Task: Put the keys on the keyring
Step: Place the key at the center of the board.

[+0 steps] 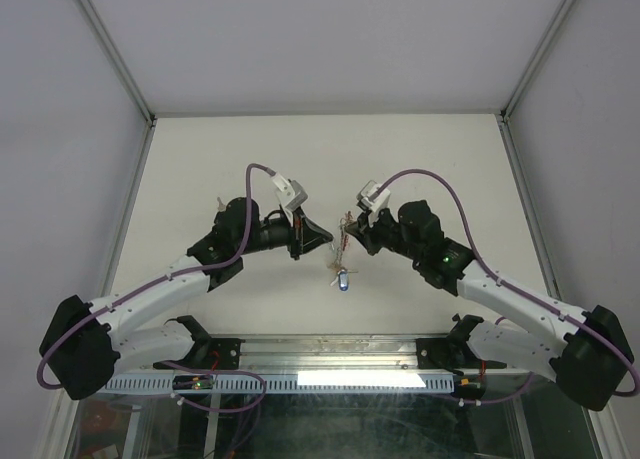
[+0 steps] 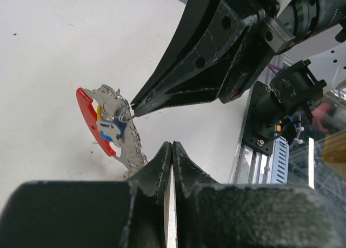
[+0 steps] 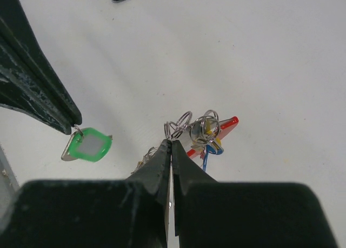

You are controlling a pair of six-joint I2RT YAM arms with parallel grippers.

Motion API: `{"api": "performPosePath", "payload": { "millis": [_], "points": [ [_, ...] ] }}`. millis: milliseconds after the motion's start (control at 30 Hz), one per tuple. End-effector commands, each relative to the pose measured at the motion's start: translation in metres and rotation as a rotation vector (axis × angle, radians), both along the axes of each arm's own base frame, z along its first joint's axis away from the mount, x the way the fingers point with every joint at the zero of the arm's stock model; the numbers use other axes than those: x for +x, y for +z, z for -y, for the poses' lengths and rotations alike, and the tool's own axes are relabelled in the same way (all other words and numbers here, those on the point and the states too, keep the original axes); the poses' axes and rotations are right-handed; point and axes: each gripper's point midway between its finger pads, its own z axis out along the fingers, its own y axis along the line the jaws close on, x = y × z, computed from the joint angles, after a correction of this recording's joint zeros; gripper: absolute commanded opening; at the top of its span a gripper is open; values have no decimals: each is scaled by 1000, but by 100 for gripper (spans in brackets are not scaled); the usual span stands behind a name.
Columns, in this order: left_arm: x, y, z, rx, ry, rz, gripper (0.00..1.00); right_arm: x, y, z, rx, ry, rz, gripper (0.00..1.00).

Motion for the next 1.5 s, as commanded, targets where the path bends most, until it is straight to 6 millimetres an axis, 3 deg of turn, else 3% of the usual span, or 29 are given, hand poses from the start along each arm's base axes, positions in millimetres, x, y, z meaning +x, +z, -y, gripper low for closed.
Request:
{"api": "performPosePath", "payload": {
  "millis": [0,633,1467],
  "points": [
    [-1,29,10,-89,-34,71,0,-3,47,-14,150,67,127,0],
    [20,17,21,-123,33,5,0,-13,50,-15,176,101,129,0],
    [37,14,14,-104,142,-3,0,-20,49,-15,168,127,110,0]
  ]
}}
